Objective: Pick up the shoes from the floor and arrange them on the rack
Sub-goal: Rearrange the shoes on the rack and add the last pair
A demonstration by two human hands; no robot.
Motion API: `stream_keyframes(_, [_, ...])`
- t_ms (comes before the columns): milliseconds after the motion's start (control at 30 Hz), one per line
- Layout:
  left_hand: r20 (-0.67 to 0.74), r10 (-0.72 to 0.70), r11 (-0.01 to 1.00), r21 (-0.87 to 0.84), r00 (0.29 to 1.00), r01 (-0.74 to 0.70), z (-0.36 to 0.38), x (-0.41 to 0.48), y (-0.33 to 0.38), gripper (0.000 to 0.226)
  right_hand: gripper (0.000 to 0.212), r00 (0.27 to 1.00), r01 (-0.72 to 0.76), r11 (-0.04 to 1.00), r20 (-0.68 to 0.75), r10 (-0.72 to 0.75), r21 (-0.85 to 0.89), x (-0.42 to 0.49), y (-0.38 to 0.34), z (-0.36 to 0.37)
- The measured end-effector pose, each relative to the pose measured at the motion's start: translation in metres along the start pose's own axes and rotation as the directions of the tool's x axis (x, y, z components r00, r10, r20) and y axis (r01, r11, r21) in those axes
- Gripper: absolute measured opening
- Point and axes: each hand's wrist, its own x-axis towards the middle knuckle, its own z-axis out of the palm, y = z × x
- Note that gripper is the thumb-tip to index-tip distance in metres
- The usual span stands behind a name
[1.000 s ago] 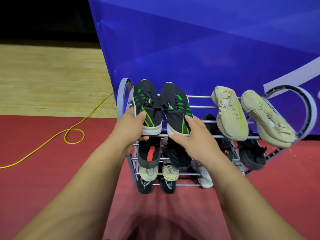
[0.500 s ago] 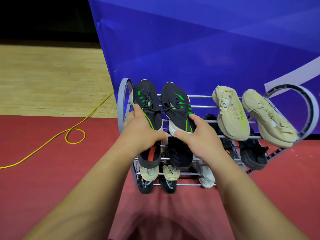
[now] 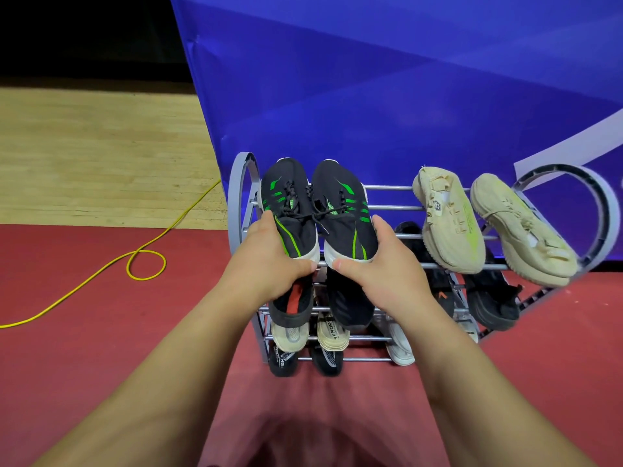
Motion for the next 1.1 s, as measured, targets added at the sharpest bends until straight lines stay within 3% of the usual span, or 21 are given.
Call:
stream_keyframes(200, [-0.004,0.021,1.000,0.006,1.000,-0.021,0.000,-0.002,0.001,0.082,0.072,0.999,0.021,1.000,-0.028,-0.021,-0.011,0.001,-0.003,0.005])
stream_keyframes(500, [0.009,0.039,0.999,-0.001,0.999,-0.039,0.000,-0.002,-0.001,0.070,0.071,0.999,0.003,1.000,-0.038,-0.002,0.004,-0.002,-0.003,-0.004])
stream_keyframes(733, [0.031,0.055,0.998,-0.012,0.998,-0.055,-0.002,-0.003,-0.003,0.066,0.045,0.997,0.033,0.999,-0.072,-0.031,0.032,-0.006,-0.009,-0.009])
stream_keyframes(900, [0.060,-0.033,0.997,0.076,0.998,0.028,0.003,-0.004,0.004,0.087,0.051,0.999,0.023,1.000,-0.026,-0.023,0.001,-0.008,-0.008,-0.007])
stream_keyframes(1000, [0.089,-0.097,0.979,0.186,0.991,0.079,0.003,-0.008,0.026,0.112,0.057,0.998,0.067,0.997,0.003,-0.067,-0.031,-0.009,-0.006,-0.018])
stream_keyframes(1100, [-0.099,0.041,0.979,0.201,0.994,-0.021,0.001,-0.020,0.067,0.103,0.041,0.988,0.057,0.998,-0.143,-0.053,0.026,-0.009,-0.004,-0.044])
